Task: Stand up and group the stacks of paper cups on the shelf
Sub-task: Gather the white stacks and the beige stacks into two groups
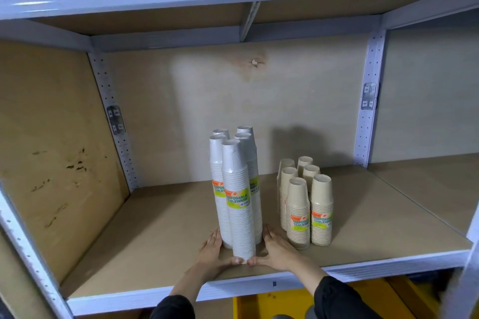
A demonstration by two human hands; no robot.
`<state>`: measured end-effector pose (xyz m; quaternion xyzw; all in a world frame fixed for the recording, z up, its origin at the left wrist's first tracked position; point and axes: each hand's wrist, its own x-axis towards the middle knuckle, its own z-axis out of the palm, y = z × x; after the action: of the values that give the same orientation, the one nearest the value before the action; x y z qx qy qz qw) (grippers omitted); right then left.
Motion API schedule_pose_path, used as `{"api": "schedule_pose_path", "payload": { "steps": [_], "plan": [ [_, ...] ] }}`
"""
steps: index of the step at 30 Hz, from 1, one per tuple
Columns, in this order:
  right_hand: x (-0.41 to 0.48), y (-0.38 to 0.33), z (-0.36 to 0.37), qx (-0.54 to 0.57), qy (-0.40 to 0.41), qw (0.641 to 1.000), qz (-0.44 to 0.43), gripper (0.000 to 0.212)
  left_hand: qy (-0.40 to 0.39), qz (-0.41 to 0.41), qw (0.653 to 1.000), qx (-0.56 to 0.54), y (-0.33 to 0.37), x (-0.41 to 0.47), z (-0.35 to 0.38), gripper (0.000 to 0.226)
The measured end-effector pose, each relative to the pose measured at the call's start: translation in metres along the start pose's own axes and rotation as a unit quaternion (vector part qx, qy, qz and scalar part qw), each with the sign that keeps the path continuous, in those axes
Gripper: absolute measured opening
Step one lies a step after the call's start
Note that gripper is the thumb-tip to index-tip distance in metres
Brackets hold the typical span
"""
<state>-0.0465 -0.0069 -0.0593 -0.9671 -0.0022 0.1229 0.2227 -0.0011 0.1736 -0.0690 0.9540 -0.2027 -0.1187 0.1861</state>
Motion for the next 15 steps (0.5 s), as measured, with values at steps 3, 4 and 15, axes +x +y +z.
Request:
{"api": "schedule_pose_path", "payload": {
  "steps": [3,4,15],
  "plan": [
    [-0.0012,-0.0008,0.0000,-0.003,0.006,1.000,-0.002,0.140,-0.001,-0.007,1.000,-0.008,0.0000,-0.0008,0.0000,0.172],
    [-0.0014,-0.0006,0.0000,-0.004,0.004,1.000,-0.002,0.142,0.000,-0.009,1.000,-0.011,-0.0001,-0.0006,0.0004,0.172],
    [-0.0040,0.0046,0.0076,-0.043,0.029,0.999,-0.005,0.159,0.004,-0.033,0.999,0.029,-0.0009,-0.0032,0.0064,0.097]
  ]
}}
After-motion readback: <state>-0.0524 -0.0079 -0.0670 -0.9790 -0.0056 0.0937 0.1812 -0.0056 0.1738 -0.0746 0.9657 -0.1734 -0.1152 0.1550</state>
